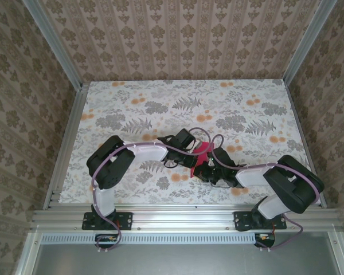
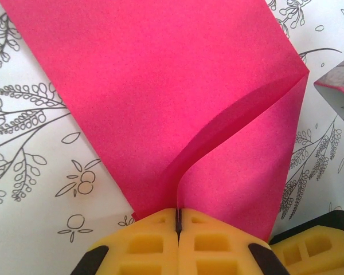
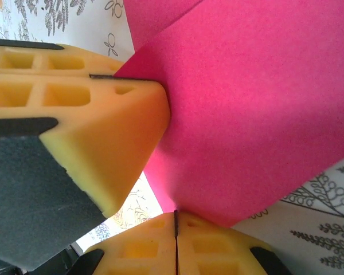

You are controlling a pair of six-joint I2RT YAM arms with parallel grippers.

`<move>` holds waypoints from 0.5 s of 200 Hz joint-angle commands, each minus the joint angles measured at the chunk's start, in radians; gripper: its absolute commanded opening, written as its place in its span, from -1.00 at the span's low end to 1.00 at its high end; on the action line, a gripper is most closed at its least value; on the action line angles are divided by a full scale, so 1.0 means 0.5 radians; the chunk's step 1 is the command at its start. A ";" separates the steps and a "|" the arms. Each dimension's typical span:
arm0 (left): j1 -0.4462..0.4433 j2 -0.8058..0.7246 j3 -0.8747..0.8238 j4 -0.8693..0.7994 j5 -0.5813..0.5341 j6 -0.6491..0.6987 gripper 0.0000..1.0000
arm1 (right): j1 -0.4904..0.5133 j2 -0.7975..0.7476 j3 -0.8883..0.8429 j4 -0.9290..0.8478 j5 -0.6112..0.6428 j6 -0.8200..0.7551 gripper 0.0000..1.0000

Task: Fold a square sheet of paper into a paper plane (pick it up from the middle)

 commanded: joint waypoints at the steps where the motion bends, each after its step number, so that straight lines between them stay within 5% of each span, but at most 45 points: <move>1: 0.030 0.104 -0.099 -0.146 -0.078 -0.008 -1.00 | 0.020 -0.057 0.020 -0.136 0.073 -0.003 -0.84; 53: 0.036 0.100 -0.083 -0.146 -0.066 -0.002 -1.00 | 0.084 -0.181 0.098 -0.278 0.125 0.007 -0.83; 100: 0.034 0.097 -0.084 -0.149 -0.062 -0.007 -1.00 | 0.133 0.011 0.104 -0.207 0.130 0.036 -0.85</move>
